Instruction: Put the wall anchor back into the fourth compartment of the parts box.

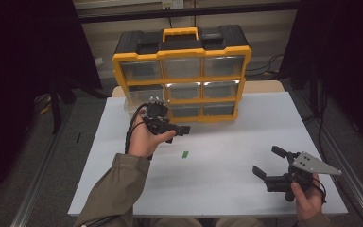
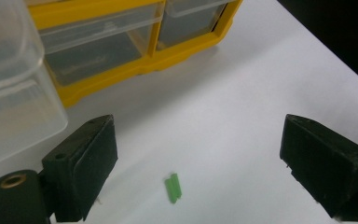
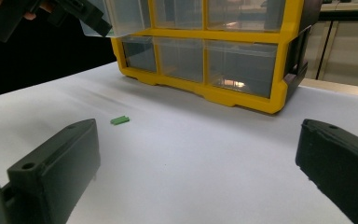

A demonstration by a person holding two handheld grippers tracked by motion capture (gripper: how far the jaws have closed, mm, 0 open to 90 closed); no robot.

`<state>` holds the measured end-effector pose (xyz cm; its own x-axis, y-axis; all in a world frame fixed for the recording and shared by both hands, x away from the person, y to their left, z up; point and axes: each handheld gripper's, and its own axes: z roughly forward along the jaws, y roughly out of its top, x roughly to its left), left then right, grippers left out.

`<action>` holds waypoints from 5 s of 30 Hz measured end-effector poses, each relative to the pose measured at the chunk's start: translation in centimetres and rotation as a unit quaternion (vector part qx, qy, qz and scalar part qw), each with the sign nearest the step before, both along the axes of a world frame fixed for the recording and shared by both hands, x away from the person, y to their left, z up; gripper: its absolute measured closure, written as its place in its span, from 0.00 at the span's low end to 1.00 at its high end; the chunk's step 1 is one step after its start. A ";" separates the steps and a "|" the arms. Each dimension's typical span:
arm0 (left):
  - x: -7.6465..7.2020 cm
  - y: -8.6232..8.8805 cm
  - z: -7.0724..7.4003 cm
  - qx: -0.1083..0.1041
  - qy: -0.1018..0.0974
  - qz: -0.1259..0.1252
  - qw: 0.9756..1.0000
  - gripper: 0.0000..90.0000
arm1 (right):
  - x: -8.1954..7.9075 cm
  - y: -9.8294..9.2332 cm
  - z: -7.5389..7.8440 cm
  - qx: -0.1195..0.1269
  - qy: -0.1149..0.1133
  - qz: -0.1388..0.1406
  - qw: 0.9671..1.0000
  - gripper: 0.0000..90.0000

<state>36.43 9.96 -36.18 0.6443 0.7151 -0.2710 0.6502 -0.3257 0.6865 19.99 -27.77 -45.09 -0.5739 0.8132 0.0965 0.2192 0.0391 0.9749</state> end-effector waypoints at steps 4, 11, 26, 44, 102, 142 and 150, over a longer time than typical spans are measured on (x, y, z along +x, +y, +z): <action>-0.3 0.2 -0.7 0.006 -0.003 -0.005 1.000 0.12 | 0.0 0.0 0.0 -0.002 0.000 0.000 1.000 0.00; -0.7 0.5 -2.2 0.012 -0.002 0.004 1.000 0.13 | 0.0 0.0 0.0 -0.002 -0.002 -0.001 1.000 0.00; -0.8 0.9 -5.7 0.029 -0.003 0.021 0.999 0.14 | 0.0 0.0 0.0 -0.002 -0.002 0.000 1.000 0.00; -0.8 1.5 -8.4 0.060 -0.022 0.031 0.997 0.15 | 0.0 0.0 0.0 -0.004 -0.003 0.000 1.000 0.00; -1.7 -0.9 -11.2 0.085 -0.019 0.003 0.996 0.94 | 0.0 0.0 -0.1 -0.007 0.001 -0.001 1.000 0.00; -0.3 -0.3 -3.0 0.068 0.079 -0.029 0.994 0.95 | 0.0 0.0 0.0 -0.007 -0.002 0.000 1.000 0.00; 0.0 -0.5 -1.5 0.069 0.079 -0.032 0.994 0.95 | 0.0 0.0 0.0 -0.006 0.000 0.000 1.000 0.00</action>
<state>36.39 9.47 -37.72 0.6473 0.7112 -0.2742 0.7208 -0.4541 0.5237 20.01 -27.74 -45.13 -0.5745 0.8140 0.0861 0.2189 0.0514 0.9744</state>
